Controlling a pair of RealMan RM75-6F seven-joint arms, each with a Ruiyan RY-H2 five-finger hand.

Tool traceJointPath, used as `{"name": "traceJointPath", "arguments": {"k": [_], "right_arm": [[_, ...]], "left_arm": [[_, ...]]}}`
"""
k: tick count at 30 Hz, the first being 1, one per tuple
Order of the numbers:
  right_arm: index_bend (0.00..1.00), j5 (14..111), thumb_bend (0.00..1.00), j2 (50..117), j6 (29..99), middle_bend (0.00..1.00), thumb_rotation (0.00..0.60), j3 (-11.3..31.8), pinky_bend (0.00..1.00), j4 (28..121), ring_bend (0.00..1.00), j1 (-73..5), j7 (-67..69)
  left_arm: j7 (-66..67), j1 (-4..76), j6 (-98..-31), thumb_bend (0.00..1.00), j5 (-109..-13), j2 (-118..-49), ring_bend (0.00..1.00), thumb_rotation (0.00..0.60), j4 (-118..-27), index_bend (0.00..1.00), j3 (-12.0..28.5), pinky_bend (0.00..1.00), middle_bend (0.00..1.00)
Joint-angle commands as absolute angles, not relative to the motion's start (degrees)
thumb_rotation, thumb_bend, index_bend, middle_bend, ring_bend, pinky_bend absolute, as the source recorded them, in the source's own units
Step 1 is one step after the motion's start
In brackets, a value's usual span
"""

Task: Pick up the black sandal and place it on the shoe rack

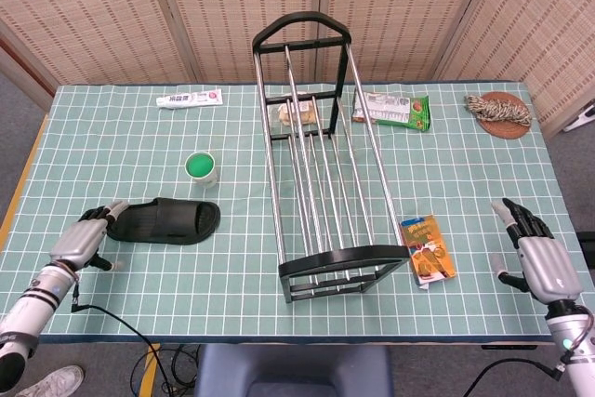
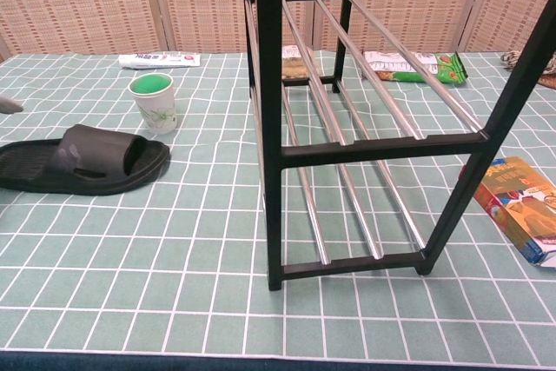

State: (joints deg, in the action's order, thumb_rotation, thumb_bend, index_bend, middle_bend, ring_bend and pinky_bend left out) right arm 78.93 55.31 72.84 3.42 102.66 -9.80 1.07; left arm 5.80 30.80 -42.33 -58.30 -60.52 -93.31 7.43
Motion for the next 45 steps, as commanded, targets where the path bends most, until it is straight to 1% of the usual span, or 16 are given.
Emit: {"name": "traceJointPath", "arguments": {"k": [1,8,15,23,30,45], "right_arm": [[0.0,78.74,0.45,54.99,72.61,0.0,0.6,3.6,0.09,102.19,0.0,-9.87,1.92],[0.0,79.76,0.45,54.89,73.56,0.0,0.6,3.41,0.09,102.4,0.0,-9.49,2.14],[0.0,80.1,0.45,55.05,73.75,0.0,0.6,3.32,0.09,102.64,0.0,-9.45,1.97],[0.0,80.08,0.45,54.99,73.69,0.0,0.6,3.24,0.09,102.71,0.0,-9.43,1.92],[0.0,80.01,0.45,54.95,73.9,0.0,0.6,3.27,0.09,102.75,0.0,-9.32,1.81],[0.0,79.09,0.45,55.19,73.27,0.0,0.6,3.46,0.09,102.51,0.0,-9.57,1.41]], "left_arm": [[7.46,34.28,-39.04,0.17,-55.18,-63.0,0.0,0.6,-89.69,0.0,8.15,0.0,0.0],[7.13,37.59,-34.53,0.17,-53.24,-65.16,0.0,0.6,-83.86,0.0,7.36,0.0,0.0],[5.94,39.0,-32.31,0.17,-53.46,-67.08,0.0,0.6,-79.7,0.0,6.11,0.0,0.0],[8.1,39.99,-33.36,0.17,-53.63,-70.02,0.0,0.6,-75.02,0.0,4.22,0.0,0.0],[10.38,41.56,-32.32,0.17,-51.53,-72.36,0.0,0.6,-71.71,0.0,2.83,0.0,0.0],[9.23,42.74,-30.05,0.17,-51.27,-74.47,0.0,0.6,-67.15,0.0,2.03,0.0,0.0]]}}
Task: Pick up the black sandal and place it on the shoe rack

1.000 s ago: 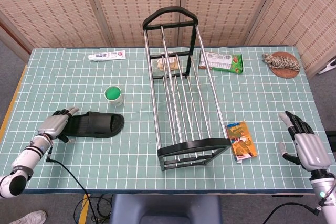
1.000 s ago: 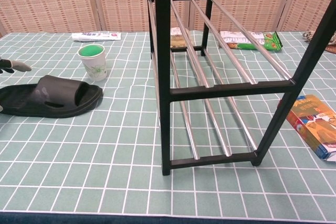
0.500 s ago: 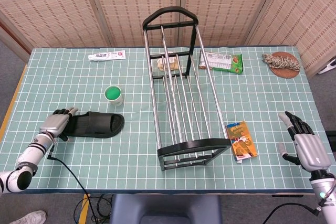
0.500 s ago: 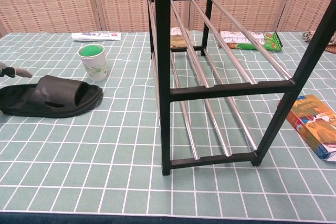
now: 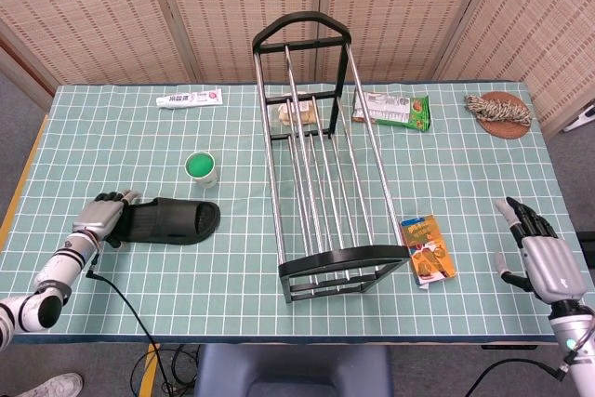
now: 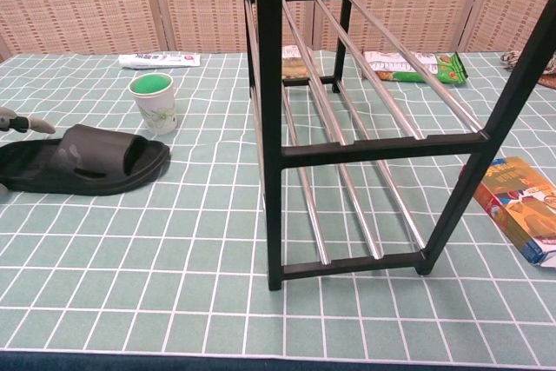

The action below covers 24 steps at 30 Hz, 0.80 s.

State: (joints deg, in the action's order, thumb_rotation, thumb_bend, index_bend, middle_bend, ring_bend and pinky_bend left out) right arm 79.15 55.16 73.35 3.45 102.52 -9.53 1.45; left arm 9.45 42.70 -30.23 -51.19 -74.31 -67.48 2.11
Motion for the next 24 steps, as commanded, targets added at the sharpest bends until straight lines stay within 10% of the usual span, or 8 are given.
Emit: {"name": "traceJointPath", "arguments": {"k": [1,24], "right_arm": [[0.0,79.02,0.45,55.21,73.22,0.0,0.6,3.48,0.09,102.49,0.0,-9.59,1.38],[0.0,79.03,0.45,55.12,73.74,0.0,0.6,3.57,0.09,102.45,0.0,-9.35,1.34]], "left_arm": [[9.07,42.76,-29.95,0.17,-51.3,-74.61,0.0,0.6,-66.86,0.0,1.99,0.0,0.0],[7.06,43.56,-28.64,0.17,-52.26,-76.95,0.0,0.6,-63.21,0.15,1.99,0.0,0.0]]}}
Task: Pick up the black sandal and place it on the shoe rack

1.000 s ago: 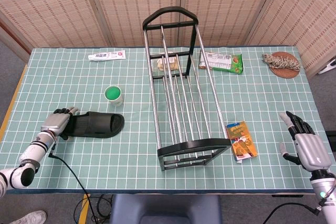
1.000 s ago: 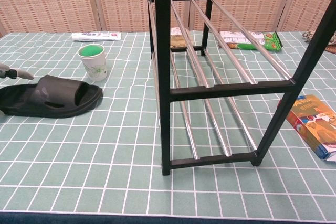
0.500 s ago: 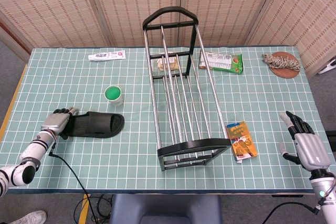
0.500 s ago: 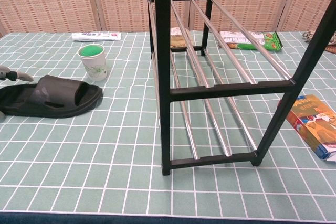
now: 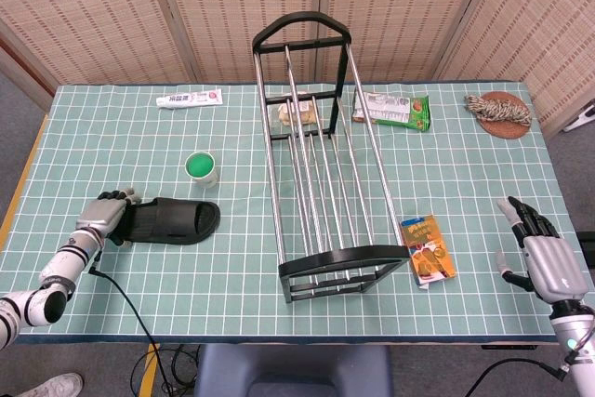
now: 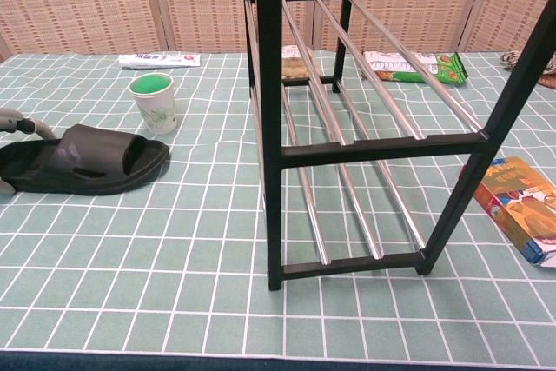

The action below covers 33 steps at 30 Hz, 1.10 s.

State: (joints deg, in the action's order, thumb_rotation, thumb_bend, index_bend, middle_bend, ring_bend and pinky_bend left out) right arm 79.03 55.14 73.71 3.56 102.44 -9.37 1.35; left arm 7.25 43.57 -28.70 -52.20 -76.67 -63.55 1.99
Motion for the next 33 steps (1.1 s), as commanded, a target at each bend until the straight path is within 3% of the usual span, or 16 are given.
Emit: {"name": "traceJointPath", "arguments": {"k": [1,17,33], "right_arm": [[0.0,79.0,0.45,55.12,73.8,0.0,0.6,3.59,0.09,102.46,0.0,-9.33,1.26],[0.0,78.48,0.45,55.33,73.1,0.0,0.6,3.68,0.09,102.1,0.0,-9.62,1.21],[0.0,78.98,0.45,55.17,73.53,0.0,0.6,3.6,0.09,102.22,0.0,-9.46,1.18]], "left_arm": [[6.86,43.53,-28.54,0.17,-52.29,-77.13,0.0,0.6,-62.94,0.16,2.01,0.0,0.01],[6.45,42.87,-31.26,0.17,-53.13,-76.79,0.03,0.6,-63.37,0.36,2.77,0.0,0.21],[4.36,41.32,-33.83,0.17,-52.82,-71.22,0.09,0.6,-71.69,0.41,4.5,0.06,0.26]]}}
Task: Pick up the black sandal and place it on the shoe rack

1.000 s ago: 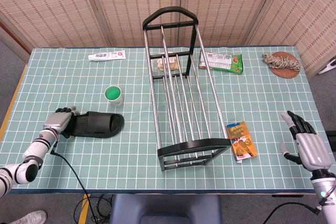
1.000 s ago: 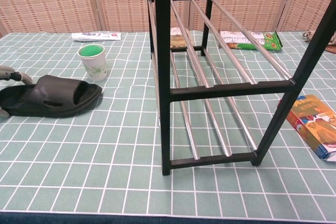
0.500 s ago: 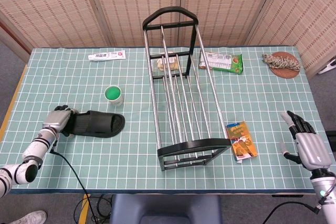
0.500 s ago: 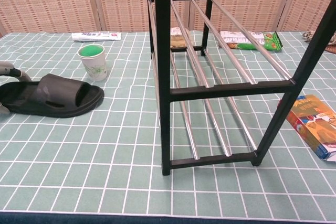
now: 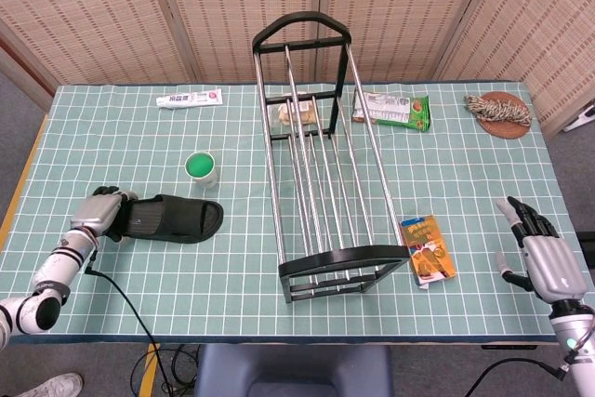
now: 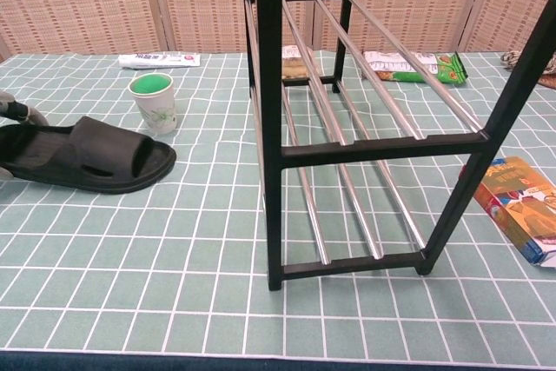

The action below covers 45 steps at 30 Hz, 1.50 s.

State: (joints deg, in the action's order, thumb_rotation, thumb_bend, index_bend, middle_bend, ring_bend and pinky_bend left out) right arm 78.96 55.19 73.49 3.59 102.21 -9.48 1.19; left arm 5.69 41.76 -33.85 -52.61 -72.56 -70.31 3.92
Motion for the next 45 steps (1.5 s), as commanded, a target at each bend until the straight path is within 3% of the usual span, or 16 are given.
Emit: {"name": "traceJointPath", "arguments": {"k": [1,16,29,45], "right_arm": [[0.0,79.03,0.45,55.16,73.57,0.0,0.6,3.59,0.09,102.27,0.0,-9.44,1.21],[0.0,78.72,0.45,55.41,73.19,0.0,0.6,3.58,0.09,102.19,0.0,-9.6,0.81],[0.0,78.34,0.45,55.66,72.9,0.0,0.6,3.66,0.09,101.91,0.0,-9.78,0.46],[0.0,78.61,0.45,56.05,73.26,0.0,0.6,3.56,0.09,101.84,0.0,-9.76,-0.68]], "left_arm": [[3.9,41.13,-33.89,0.17,-52.96,-70.77,0.09,0.6,-72.03,0.42,4.61,0.07,0.27],[-4.94,38.47,-33.14,0.17,-55.77,-69.52,0.18,0.6,-71.98,0.55,6.62,0.16,0.33],[-21.57,35.68,-31.42,0.17,-67.54,-66.29,0.18,0.6,-73.29,0.55,9.02,0.16,0.33],[-36.96,36.25,-30.02,0.17,-79.53,-59.25,0.18,0.6,-74.44,0.55,7.81,0.16,0.33]]}}
